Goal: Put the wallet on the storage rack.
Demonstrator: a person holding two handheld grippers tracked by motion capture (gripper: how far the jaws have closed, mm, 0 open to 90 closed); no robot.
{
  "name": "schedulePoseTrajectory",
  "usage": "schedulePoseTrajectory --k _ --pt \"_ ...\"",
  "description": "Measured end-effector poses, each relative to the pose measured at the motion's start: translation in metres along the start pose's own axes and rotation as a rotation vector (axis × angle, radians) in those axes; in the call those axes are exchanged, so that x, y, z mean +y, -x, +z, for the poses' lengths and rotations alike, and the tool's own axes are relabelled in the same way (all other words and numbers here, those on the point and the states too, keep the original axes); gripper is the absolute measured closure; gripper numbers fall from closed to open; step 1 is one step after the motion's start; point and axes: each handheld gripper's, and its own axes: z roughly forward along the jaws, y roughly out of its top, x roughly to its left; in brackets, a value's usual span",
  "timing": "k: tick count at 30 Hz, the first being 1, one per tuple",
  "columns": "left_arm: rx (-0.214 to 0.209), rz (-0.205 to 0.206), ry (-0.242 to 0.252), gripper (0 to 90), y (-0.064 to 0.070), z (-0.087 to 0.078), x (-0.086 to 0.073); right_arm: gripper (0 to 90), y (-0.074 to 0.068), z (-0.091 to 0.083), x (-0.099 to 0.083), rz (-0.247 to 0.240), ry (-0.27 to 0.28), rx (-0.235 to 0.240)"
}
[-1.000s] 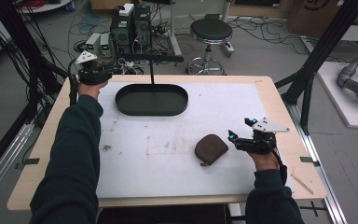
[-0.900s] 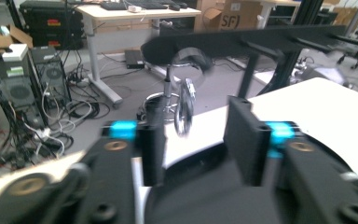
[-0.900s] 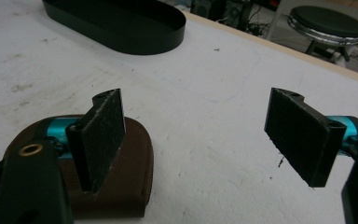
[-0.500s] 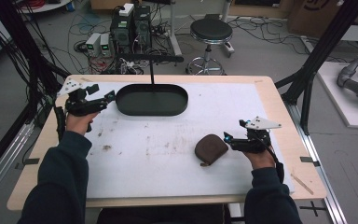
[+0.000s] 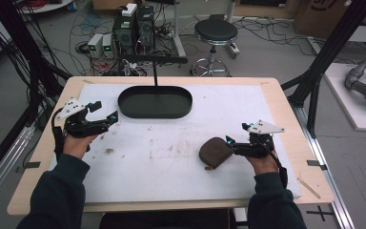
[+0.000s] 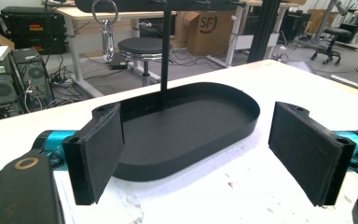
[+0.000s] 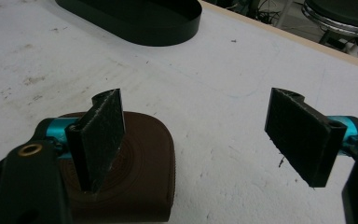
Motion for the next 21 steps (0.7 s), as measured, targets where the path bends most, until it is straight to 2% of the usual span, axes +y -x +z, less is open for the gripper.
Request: schedulePoseTrajectory --k 4,8,13,16,19,21 --pt "-0.007 0.012 -0.005 18.2 0.004 -0.007 -0.007 20.2 -0.004 0.001 0.000 -0.004 -0.009 -0.001" --pt "-0.013 0.026 -0.008 18.2 0.008 -0.012 -0.013 20.2 -0.013 0.005 0.001 -0.035 -0.018 0.032" --pt "-0.004 0.013 -0.008 18.2 0.011 -0.017 -0.025 20.2 -0.024 0.007 0.003 -0.048 -0.019 0.059" --pt "-0.005 0.003 -0.020 18.2 0.011 -0.016 -0.034 23.6 -0.028 0.011 0.000 -0.028 -0.075 0.048" --pt "-0.007 0.010 -0.033 18.4 0.011 -0.014 -0.036 24.9 -0.020 0.012 -0.006 0.041 -0.149 0.026" --pt "-0.006 0.007 -0.034 18.4 0.011 -0.013 -0.038 25.0 -0.016 0.009 -0.009 0.069 -0.175 0.032"
